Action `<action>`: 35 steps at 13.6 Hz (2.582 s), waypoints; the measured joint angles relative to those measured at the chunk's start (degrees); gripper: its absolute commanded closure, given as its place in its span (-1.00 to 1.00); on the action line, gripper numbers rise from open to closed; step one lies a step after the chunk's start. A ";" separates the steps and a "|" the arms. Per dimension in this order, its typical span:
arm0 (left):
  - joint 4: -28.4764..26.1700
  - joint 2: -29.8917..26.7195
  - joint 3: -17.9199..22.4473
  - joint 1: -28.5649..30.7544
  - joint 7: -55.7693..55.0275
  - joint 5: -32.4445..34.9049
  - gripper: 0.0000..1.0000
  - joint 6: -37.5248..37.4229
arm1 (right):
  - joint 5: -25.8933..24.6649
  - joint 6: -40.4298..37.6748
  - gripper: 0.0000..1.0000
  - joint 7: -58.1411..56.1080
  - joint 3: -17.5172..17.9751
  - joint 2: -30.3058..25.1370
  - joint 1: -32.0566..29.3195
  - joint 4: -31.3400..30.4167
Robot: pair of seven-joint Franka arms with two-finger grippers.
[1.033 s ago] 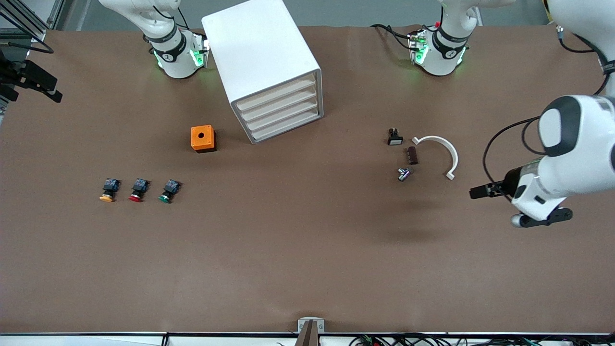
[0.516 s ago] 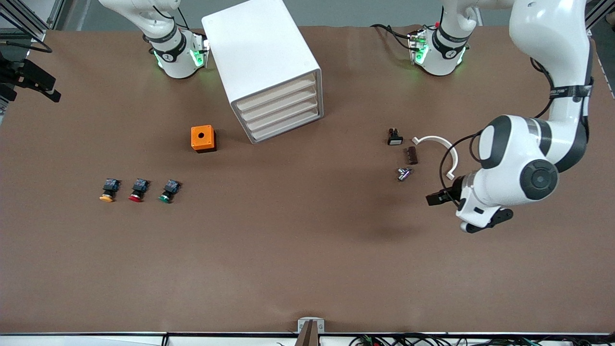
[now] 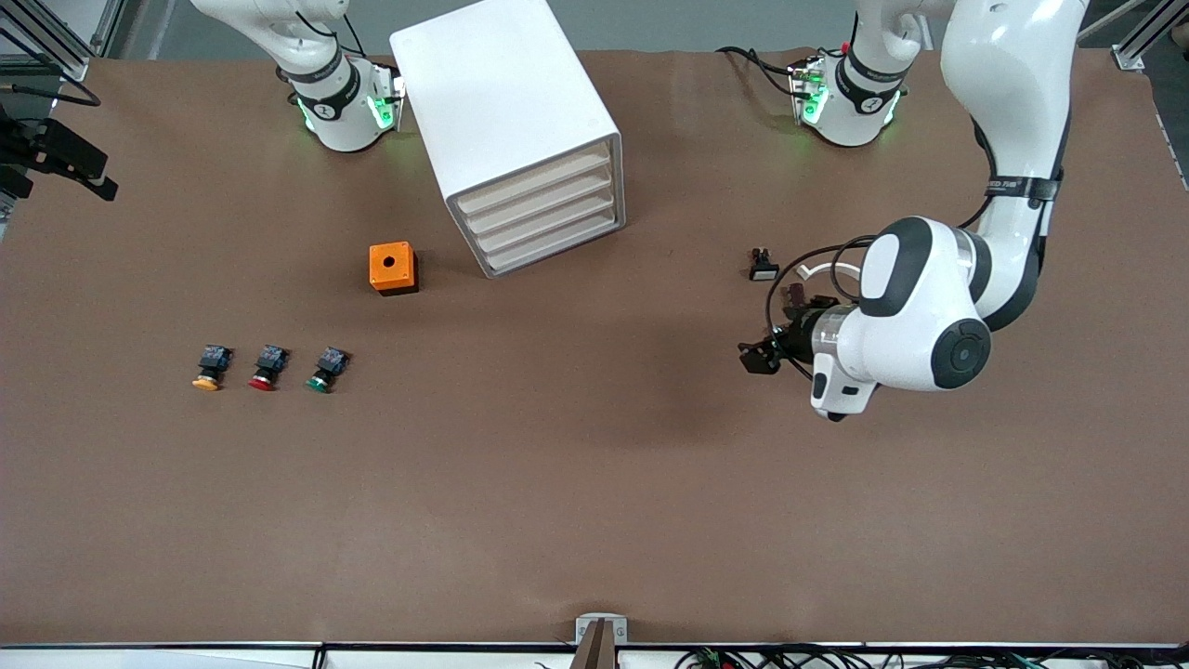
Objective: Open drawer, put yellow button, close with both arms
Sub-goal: 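Reach the left gripper toward the white cabinet's drawer handle, then grasp the drawer handle with the left gripper while the right gripper reaches the yellow button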
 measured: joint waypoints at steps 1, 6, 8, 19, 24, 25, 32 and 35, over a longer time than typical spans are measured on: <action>0.22 0.46 -0.01 -0.09 -1.99 -3.12 -1.00 -1.01 | 0.00 0.00 -1.00 0.00 -0.01 0.10 0.00 0.00; 1.48 3.61 -0.77 -1.21 -17.50 -10.66 -1.00 -6.94 | 0.00 0.00 -1.00 0.00 -0.04 0.28 -0.01 0.00; 2.73 5.51 -1.18 -2.15 -26.64 -11.59 -1.00 -9.20 | 0.00 0.05 -1.00 0.00 -0.09 0.73 -0.02 -0.04; 6.70 15.47 -2.89 -4.42 -60.70 -23.09 -1.00 -21.97 | -0.17 2.03 -1.00 0.00 -0.25 8.70 -0.44 0.43; 7.18 15.90 -2.96 -7.52 -70.48 -28.63 -1.00 -24.86 | -0.35 2.73 -1.00 0.00 -0.74 13.30 -2.41 2.32; 7.18 15.92 -2.97 -8.16 -71.79 -29.61 -1.00 -25.00 | -0.39 3.14 -1.00 0.09 -0.77 13.29 -2.75 2.60; 7.21 18.48 -3.00 -13.06 -76.40 -32.67 0.00 -25.14 | -0.37 28.36 -1.00 -3.05 -0.89 15.01 -10.79 -13.62; 7.32 18.62 -3.02 -15.30 -76.43 -33.98 0.00 -25.15 | -0.37 46.74 -1.00 -3.28 -0.89 16.84 -11.94 -25.54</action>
